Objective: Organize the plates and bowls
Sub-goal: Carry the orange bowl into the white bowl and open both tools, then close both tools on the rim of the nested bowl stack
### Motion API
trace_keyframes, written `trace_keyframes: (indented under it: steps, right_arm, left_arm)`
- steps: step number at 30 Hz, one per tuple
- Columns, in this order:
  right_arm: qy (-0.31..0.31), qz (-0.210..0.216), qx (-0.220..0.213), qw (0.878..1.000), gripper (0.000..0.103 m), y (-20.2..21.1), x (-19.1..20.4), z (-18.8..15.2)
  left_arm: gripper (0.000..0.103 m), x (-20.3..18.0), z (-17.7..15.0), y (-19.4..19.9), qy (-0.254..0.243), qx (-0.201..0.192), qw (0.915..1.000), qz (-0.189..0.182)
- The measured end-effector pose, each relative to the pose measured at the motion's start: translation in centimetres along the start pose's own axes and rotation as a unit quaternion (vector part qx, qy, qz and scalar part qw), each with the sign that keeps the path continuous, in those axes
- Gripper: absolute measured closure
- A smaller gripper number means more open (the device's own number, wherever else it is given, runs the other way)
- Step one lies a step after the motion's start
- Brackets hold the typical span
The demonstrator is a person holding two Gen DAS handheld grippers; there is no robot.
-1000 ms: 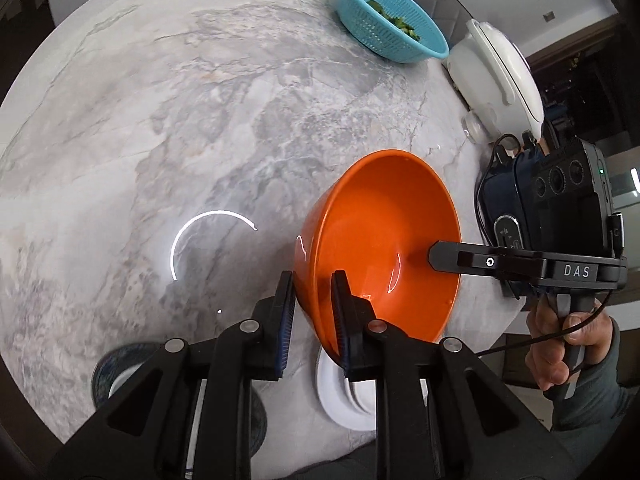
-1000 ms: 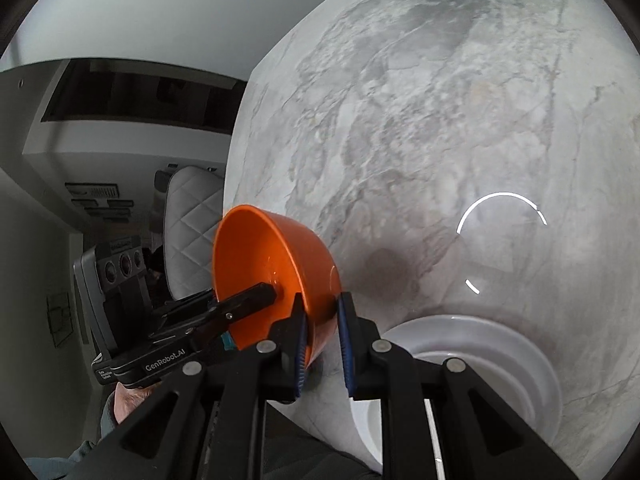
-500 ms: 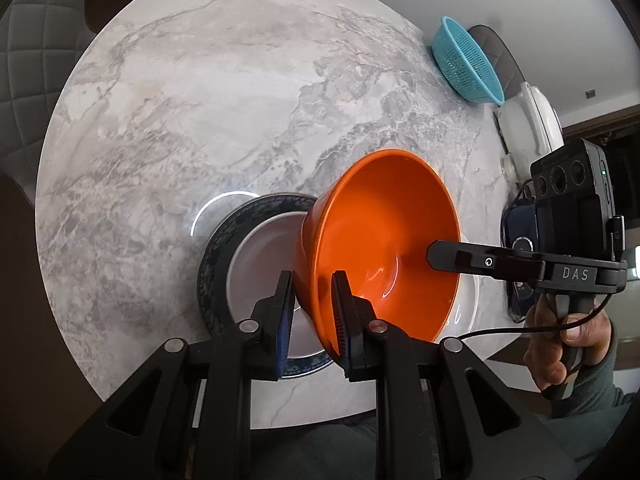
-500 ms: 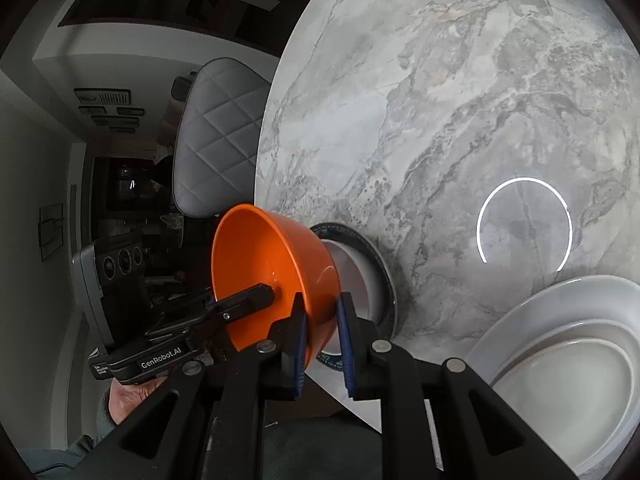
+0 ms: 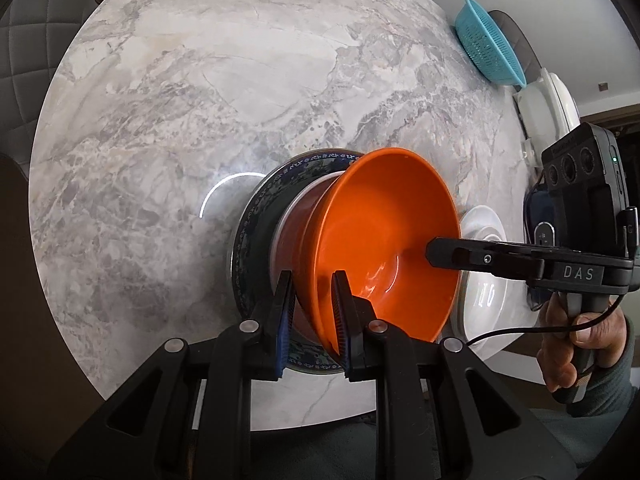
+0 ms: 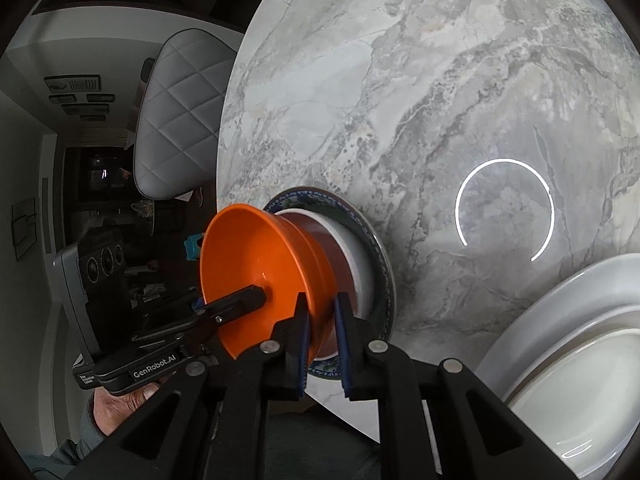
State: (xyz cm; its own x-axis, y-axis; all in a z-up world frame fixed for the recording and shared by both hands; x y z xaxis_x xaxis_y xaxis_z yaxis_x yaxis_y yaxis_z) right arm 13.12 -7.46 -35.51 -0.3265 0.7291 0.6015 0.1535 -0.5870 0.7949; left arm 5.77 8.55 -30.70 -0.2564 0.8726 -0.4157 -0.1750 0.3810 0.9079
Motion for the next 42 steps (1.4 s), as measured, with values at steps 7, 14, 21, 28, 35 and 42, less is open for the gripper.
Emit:
trace_keyframes:
  steps: [7, 14, 21, 28, 35, 42]
  right_arm:
    - [0.004, -0.019, -0.004, 1.000, 0.091, 0.1, -0.1, 0.0]
    - [0.013, -0.039, 0.001, 0.999, 0.091, -0.4, 0.0, -0.1]
    - [0.021, -0.055, 0.007, 0.998, 0.091, -0.9, 0.0, -0.1]
    - [0.030, -0.071, 0.007, 0.997, 0.090, -0.8, 0.0, -0.1]
    - [0.027, -0.065, 0.007, 0.998, 0.088, -0.8, -0.3, 0.0]
    - [0.042, -0.070, 0.008, 0.997, 0.081, -1.0, 0.2, 0.1]
  left_arm:
    - [0.084, 0.0, 0.2, -0.7, 0.001, 0.001, 1.0000, 0.002]
    - [0.066, -0.3, 0.1, -0.6, 0.009, -0.003, 0.9999, -0.013]
    - [0.035, -1.9, -0.1, -0.1, -0.004, -0.014, 0.9995, -0.028]
    - [0.025, -1.2, 0.1, 1.3, 0.003, -0.028, 0.9994, -0.021]
    - [0.025, 0.8, 0.3, 2.4, 0.023, -0.039, 0.9988, -0.020]
    - [0.025, 2.4, 0.2, 2.7, 0.031, -0.045, 0.9982, -0.024]
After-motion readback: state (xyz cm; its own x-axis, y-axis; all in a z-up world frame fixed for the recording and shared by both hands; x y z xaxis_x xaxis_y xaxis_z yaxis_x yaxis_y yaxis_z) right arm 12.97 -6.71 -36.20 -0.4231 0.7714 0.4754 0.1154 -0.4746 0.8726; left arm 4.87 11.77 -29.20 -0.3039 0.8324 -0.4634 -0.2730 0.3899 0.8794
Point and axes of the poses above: each gripper's, at about its wrist camera, not at the fingertips, and y roughly against the way its jaws point, x to its left, z to its top, the point moved 7 cm from there along -y, roughly the way its jaws point, and after that the axes turned 3 degrees about y, right-handed, at the moved point
